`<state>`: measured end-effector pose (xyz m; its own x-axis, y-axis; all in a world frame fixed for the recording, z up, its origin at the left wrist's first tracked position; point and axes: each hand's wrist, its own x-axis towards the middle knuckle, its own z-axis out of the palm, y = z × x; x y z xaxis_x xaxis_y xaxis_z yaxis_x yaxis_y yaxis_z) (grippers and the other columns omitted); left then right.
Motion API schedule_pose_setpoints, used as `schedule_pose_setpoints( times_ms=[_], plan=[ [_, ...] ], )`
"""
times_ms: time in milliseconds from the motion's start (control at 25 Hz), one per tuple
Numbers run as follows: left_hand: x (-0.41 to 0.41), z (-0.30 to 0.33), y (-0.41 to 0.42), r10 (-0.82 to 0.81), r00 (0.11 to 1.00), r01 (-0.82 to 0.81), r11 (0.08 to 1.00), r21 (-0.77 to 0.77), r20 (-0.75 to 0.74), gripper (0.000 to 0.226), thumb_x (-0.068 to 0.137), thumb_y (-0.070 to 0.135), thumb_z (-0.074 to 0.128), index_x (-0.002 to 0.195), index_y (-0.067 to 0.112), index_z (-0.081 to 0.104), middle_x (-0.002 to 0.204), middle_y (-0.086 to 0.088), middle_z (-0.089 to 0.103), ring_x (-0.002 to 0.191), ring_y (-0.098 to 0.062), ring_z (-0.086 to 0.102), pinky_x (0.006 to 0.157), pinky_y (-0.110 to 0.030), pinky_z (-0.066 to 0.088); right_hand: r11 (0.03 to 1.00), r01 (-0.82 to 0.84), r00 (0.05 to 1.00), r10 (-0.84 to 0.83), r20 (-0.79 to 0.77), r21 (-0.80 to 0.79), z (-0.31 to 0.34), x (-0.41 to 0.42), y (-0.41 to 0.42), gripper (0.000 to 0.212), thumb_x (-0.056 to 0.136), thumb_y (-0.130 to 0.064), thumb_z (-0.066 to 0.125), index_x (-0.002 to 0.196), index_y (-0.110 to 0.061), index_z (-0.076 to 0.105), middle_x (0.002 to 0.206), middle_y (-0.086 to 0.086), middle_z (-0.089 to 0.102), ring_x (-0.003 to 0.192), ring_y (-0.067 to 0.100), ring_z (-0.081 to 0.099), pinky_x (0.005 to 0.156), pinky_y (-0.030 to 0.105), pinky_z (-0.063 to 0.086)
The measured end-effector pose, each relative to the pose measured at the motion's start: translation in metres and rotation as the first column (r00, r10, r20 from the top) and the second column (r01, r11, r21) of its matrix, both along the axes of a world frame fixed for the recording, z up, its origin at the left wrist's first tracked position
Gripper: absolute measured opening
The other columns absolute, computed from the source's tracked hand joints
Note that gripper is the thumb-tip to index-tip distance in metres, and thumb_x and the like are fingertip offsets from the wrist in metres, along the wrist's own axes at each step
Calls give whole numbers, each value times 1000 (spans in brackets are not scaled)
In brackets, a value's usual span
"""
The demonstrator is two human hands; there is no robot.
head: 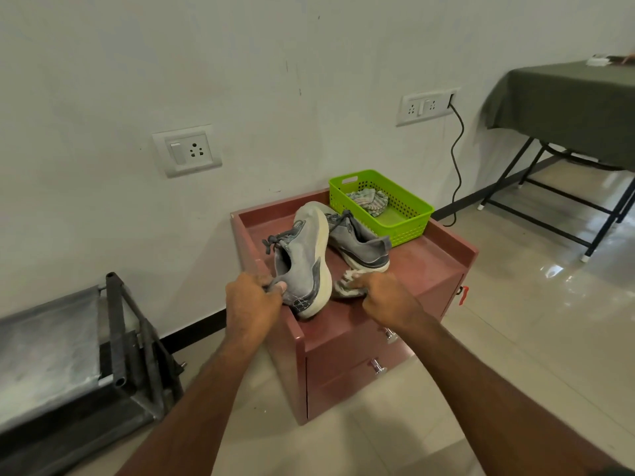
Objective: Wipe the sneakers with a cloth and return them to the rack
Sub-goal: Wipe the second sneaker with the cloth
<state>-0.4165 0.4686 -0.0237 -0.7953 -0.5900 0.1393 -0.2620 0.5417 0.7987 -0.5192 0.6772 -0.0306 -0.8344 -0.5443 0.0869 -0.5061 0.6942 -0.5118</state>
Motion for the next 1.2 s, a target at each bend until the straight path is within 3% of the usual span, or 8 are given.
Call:
schedule_pose_setpoints(
  times_ms=[240, 440, 600, 720, 840, 960, 1040, 1200],
  plan=[
    [5, 5, -1, -42, 999, 44, 997, -59, 31, 49, 87, 16, 72, 45, 16, 48, 45, -1, 49, 44, -19, 45, 48, -25, 34, 893, 168, 979, -202, -39, -417, -8, -6, -37, 63, 85, 12, 46, 141, -15, 54, 150, -1, 45, 140, 10, 38, 104, 1, 24],
    [4, 5, 6, -14, 1000, 15, 997, -74, 21, 51, 88, 15, 70, 45, 17, 43, 44, 2, 44, 42, -14, 39, 47, -24, 29, 967, -80, 997, 77, -23, -243, -11, -15, -50, 48, 92, -3, 54, 138, -17, 57, 147, 3, 51, 140, 12, 41, 111, 13, 23],
    [3, 6, 7, 5, 999, -2, 997, -76, 44, 37, 89, 19, 71, 53, 13, 62, 49, -2, 57, 45, -15, 51, 48, -24, 40, 927, -303, 943, 326, 74, -219, 3, 8, -18, 67, 73, 16, 45, 119, -25, 72, 136, -7, 58, 130, -5, 46, 109, 13, 33],
    [4, 8, 7, -19, 999, 22, 997, -76, 41, 45, 88, 16, 70, 47, 16, 53, 45, 0, 51, 42, -14, 43, 46, -23, 31, 963, -129, 946, 192, 262, -238, 9, 2, 3, 64, 67, 14, 43, 93, -31, 80, 89, 2, 77, 71, 4, 65, 66, 25, 49],
    [3, 8, 5, -48, 998, 51, 996, -79, 40, 41, 88, 15, 70, 51, 6, 56, 47, -8, 50, 45, -17, 40, 45, -26, 32, 882, 240, 953, -136, 270, -404, 10, -8, 3, 65, 73, 13, 42, 113, -26, 75, 77, 3, 71, 46, 4, 47, 49, 22, 37],
    [3, 5, 4, -56, 998, 58, 993, -104, 28, 44, 89, 16, 70, 49, 8, 53, 47, -8, 49, 45, -18, 38, 45, -25, 30, 867, 216, 976, -176, 129, -449, 3, -2, -24, 62, 83, 8, 45, 136, -19, 60, 123, -1, 67, 103, 7, 66, 88, 29, 54],
    [4, 2, 4, -50, 999, 52, 992, -113, 18, 39, 89, 17, 71, 54, 5, 59, 50, -12, 56, 45, -20, 43, 45, -26, 34, 926, -4, 999, 23, 45, -378, -4, 15, -43, 54, 85, 3, 49, 133, -19, 63, 139, -1, 59, 130, 12, 53, 112, 34, 41],
    [2, 2, 1, -42, 999, 41, 995, -86, -12, 23, 88, 19, 73, 67, 10, 75, 49, 4, 57, 44, -13, 51, 43, -16, 32, 886, 52, 941, 111, 321, -461, 15, 21, -28, 59, 72, 16, 45, 105, -19, 78, 109, 2, 75, 80, 7, 67, 66, 23, 51]
  ],
)
